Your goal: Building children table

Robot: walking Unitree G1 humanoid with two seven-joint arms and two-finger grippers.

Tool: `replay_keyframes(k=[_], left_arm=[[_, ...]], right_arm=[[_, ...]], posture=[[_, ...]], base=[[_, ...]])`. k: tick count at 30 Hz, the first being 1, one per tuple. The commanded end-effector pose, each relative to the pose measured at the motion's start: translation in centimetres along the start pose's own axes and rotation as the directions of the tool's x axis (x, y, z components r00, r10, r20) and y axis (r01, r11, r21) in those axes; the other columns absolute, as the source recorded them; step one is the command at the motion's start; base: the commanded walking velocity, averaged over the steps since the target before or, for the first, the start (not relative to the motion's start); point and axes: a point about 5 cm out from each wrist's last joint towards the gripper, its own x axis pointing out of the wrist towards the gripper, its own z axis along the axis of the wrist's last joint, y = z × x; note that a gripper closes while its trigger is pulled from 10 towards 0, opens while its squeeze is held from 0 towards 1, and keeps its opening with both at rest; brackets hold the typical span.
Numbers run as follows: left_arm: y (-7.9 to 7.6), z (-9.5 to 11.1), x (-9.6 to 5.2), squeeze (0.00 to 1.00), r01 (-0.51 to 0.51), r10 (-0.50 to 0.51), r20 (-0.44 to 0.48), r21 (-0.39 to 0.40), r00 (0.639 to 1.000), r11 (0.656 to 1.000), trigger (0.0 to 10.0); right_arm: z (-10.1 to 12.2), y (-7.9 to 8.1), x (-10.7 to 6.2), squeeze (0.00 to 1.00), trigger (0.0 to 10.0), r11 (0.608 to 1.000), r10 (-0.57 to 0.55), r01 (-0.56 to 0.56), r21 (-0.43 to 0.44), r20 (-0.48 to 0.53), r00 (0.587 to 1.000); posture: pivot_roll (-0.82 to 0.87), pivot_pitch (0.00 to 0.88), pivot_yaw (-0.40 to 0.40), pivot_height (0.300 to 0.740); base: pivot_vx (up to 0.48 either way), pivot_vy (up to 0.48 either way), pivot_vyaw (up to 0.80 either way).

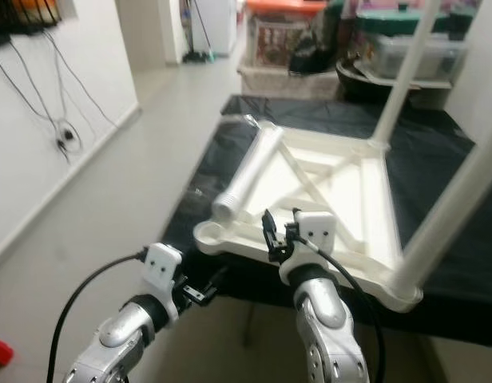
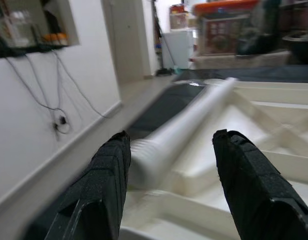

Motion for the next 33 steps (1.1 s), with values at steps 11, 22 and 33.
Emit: replay_keyframes(k=[11,22,33], left_arm=[[-0.2,0.3,0.4,0.0,0.002,-0.003,0.03,0.042,1.0,0.999,10.0],[0.2,1.0,0.5,0.0,-0.007,0.005,0.051,0.05,0.999,0.999,10.0],[0.1,2.1,3.1,0.0,0.072,-0.074,0.048,0.032,0.996,0.997,10.0]], right_arm=[[0.3,-1.1,-0.3,0.0,10.0,0.996,-0.087,0.088,-0.035,0.022,0.996],[0.0,-1.6,0.4,0.0,10.0,0.984,-0.109,0.106,-0.145,-0.014,0.994],[0.4,-1.9,1.3,0.0,10.0,0.974,-0.137,0.129,-0.186,-0.029,0.99]], posture=[[0.06,0.0,-0.061,0.74],[0.06,0.034,-0.06,0.74],[0.06,0.12,-0.06,0.74]], base=[[0.0,0.0,0.0],[0.065,0.0,0.0],[0.0,0.0,0.0]])
